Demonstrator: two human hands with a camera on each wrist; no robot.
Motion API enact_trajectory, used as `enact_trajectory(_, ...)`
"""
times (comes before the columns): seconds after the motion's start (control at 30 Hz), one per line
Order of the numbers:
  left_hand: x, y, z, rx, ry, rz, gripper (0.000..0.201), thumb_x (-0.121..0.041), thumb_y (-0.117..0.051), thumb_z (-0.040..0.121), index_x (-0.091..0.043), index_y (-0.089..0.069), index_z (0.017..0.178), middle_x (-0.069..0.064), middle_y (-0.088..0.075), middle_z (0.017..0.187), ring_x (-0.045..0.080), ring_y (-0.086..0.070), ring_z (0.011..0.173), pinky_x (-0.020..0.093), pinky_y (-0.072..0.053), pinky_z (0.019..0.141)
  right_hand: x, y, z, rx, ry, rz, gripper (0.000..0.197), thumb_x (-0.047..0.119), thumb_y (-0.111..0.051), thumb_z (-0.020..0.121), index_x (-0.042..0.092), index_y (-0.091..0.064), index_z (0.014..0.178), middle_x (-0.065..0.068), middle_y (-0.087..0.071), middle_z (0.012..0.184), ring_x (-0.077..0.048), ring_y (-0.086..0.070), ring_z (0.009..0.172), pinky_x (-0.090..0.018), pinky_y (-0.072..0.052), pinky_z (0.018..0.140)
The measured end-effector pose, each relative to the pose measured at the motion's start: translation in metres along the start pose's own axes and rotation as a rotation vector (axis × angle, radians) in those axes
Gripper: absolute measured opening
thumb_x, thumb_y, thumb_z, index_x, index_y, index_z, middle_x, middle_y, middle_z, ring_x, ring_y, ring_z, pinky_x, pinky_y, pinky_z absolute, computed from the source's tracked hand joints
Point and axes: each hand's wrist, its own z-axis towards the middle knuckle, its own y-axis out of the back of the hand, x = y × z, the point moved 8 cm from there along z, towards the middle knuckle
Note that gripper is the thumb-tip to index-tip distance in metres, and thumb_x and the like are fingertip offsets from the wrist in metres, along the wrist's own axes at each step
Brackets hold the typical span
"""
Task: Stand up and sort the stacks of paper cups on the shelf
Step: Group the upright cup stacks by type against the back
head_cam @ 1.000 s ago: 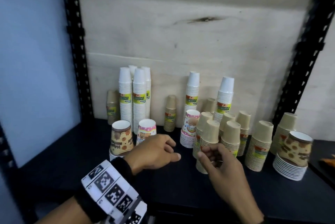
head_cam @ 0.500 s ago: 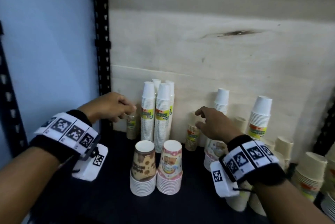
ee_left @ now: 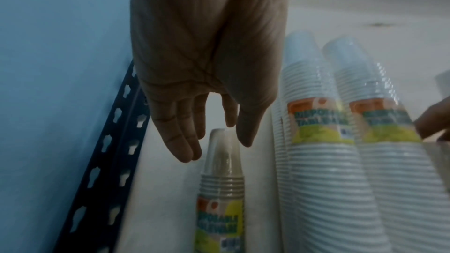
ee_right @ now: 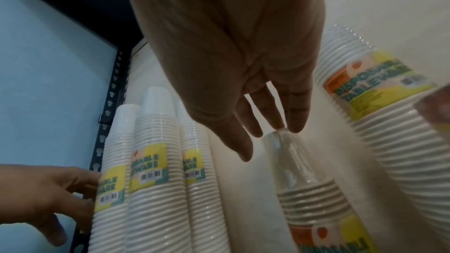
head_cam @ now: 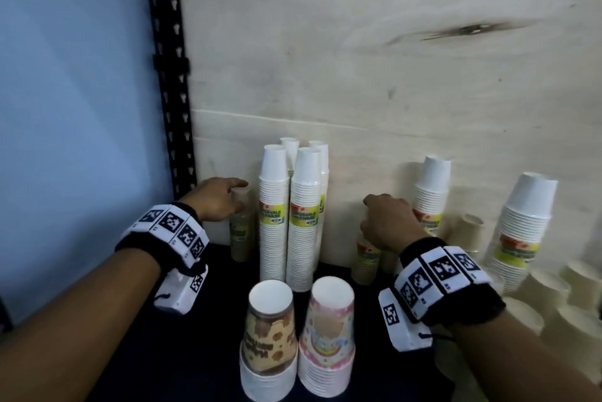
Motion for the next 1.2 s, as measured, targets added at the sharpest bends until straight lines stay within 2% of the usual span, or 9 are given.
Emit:
enact_trajectory(0.13,0.006,-0.017,0.010,0.044,-0.052,0.070,0.070,-0.022,-0.061,0.091,-0.023,-0.027,0.152,0.008,-0.038,0.152,0.025,-0.040,0.137,0.025,-0.032,0.108,0.004,-0.008,0.006,-0.013,-0.007,-0.052,0.024,0.019,-0.051,0.090,0.011,-0.055,0.112,-0.011,-0.058,0.118,-0.030,-0.053,0.110,-0.038,-0.036,0.095)
enact_trajectory(0.23,0.011,-0.024,0.014,0.047,-0.054,0.033,0.073,-0.017,-0.061,0.090,-0.025,-0.025,0.153,0.004,-0.036,0.154,0.024,-0.043,0.135,0.026,-0.033,0.109,0.005,-0.009,0.007,-0.052,-0.019,-0.074,0.023,0.018,-0.051,0.090,0.010,-0.055,0.111,-0.012,-0.060,0.117,-0.029,-0.054,0.109,-0.038,-0.035,0.096)
enact_trajectory(0.33,0.012,-0.022,0.015,-0.011,-0.065,0.014,0.067,-0.020,-0.065,0.086,-0.029,-0.036,0.146,0.008,-0.055,0.137,0.027,-0.059,0.114,0.027,-0.045,0.092,0.003,-0.008,0.006,-0.064,-0.040,-0.015,0.029,0.016,-0.050,0.091,0.011,-0.051,0.119,-0.012,-0.061,0.117,-0.029,-0.056,0.108,-0.038,-0.036,0.096)
enact_trajectory(0.43,0.013,-0.014,0.012,-0.090,-0.063,-0.042,0.048,-0.023,-0.068,0.084,-0.031,-0.046,0.127,0.007,-0.066,0.103,0.021,-0.062,0.087,0.024,-0.042,0.068,0.002,-0.005,0.003,-0.060,-0.044,0.074,0.031,0.014,-0.053,0.089,0.012,-0.046,0.120,-0.012,-0.063,0.114,-0.031,-0.058,0.105,-0.038,-0.039,0.093)
enact_trajectory(0.5,0.015,-0.009,0.010,-0.117,-0.061,-0.051,0.040,-0.023,-0.068,0.084,-0.031,-0.047,0.118,0.004,-0.065,0.091,0.018,-0.061,0.076,0.025,-0.041,0.062,0.003,-0.003,-0.001,-0.068,-0.035,0.112,0.030,0.011,-0.051,0.089,0.013,-0.045,0.118,-0.012,-0.063,0.112,-0.031,-0.059,0.102,-0.038,-0.043,0.089)
enact_trajectory(0.67,0.023,0.004,-0.014,-0.117,-0.054,-0.017,0.039,-0.023,-0.072,0.082,-0.032,-0.047,0.110,0.005,-0.064,0.098,0.016,-0.059,0.079,0.030,-0.049,0.075,0.006,0.005,-0.016,-0.066,-0.033,0.218,0.031,0.005,-0.051,0.086,0.016,-0.048,0.115,-0.010,-0.060,0.110,-0.030,-0.059,0.100,-0.034,-0.045,0.078)
enact_trajectory(0.77,0.027,0.022,-0.036,-0.126,-0.062,0.003,0.041,-0.023,-0.073,0.082,-0.026,-0.050,0.116,0.007,-0.064,0.098,0.021,-0.061,0.081,0.030,-0.048,0.076,0.007,0.012,-0.028,-0.097,-0.031,0.230,0.027,0.006,-0.052,0.087,0.016,-0.053,0.112,-0.008,-0.064,0.109,-0.027,-0.061,0.098,-0.034,-0.048,0.079)
enact_trajectory(0.87,0.025,0.050,-0.063,-0.192,-0.083,0.032,0.045,-0.023,-0.075,0.080,-0.023,-0.054,0.119,0.007,-0.067,0.105,0.024,-0.063,0.086,0.032,-0.049,0.080,0.006,0.024,-0.046,-0.113,-0.037,0.233,0.026,0.008,-0.052,0.090,0.015,-0.055,0.115,-0.008,-0.064,0.112,-0.027,-0.060,0.103,-0.029,-0.042,0.076)
enact_trajectory(1.2,-0.028,0.112,-0.165,-0.305,-0.145,0.066,0.045,-0.030,-0.072,0.084,-0.026,-0.057,0.127,0.008,-0.064,0.121,0.026,-0.063,0.097,0.032,-0.047,0.088,-0.004,0.083,-0.129,-0.206,-0.014,0.385,0.025,0.016,-0.053,0.092,0.018,-0.058,0.116,-0.006,-0.063,0.117,-0.025,-0.058,0.109,-0.027,-0.037,0.079)
